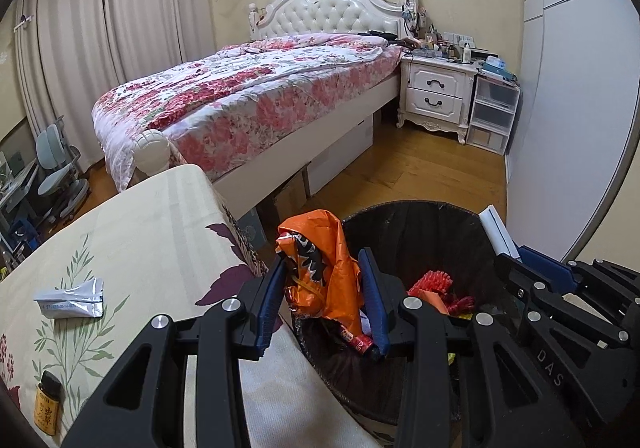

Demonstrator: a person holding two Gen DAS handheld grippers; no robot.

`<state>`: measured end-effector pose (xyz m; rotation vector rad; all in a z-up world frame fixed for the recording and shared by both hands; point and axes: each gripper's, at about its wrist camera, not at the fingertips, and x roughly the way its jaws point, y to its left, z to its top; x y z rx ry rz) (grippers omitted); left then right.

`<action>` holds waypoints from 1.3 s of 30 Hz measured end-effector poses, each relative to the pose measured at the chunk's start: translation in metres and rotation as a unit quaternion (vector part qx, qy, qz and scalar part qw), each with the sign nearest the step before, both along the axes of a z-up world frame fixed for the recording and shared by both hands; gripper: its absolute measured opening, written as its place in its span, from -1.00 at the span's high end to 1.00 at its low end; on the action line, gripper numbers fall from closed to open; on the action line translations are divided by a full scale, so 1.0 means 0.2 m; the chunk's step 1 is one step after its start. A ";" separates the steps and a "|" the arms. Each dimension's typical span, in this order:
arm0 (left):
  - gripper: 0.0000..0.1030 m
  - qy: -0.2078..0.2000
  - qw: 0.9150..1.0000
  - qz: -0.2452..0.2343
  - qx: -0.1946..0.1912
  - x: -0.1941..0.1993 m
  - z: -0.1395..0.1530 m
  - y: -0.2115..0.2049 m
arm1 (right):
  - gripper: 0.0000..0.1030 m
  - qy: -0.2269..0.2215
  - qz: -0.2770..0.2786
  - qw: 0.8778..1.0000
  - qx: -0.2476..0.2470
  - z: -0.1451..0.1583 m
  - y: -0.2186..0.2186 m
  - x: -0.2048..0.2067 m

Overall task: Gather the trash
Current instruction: 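Carry the orange bag and white-and-teal tube over the bin and open both tools, then withdraw both open tools from the bin back over the table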

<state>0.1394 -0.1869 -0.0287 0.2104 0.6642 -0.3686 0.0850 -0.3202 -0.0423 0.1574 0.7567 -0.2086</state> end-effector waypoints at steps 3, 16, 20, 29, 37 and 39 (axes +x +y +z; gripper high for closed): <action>0.25 0.003 1.000 -0.003 0.002 0.02 -0.01 -0.02 | 0.64 0.002 -0.005 1.000 0.003 -0.01 -0.01 0.02; -0.36 -0.007 1.000 -0.007 0.008 0.04 -0.01 -0.06 | 0.41 0.004 -0.017 1.000 -0.002 -0.03 -0.03 0.06; -0.52 -0.017 1.000 0.001 0.008 0.03 0.01 -0.04 | 0.16 -0.004 -0.029 0.999 -0.014 -0.02 -0.03 0.04; -0.61 -0.017 0.999 0.028 0.008 0.04 0.02 0.05 | -0.21 -0.009 -0.049 0.998 -0.035 0.01 -0.03 -0.01; -0.69 -0.022 0.999 0.049 0.001 0.00 0.05 0.16 | -0.78 -0.031 -0.055 0.997 -0.034 0.07 -0.01 -0.09; -0.70 -0.022 0.998 0.053 -0.002 -0.02 0.06 0.19 | -0.84 -0.042 -0.064 0.997 -0.033 0.09 0.00 -0.11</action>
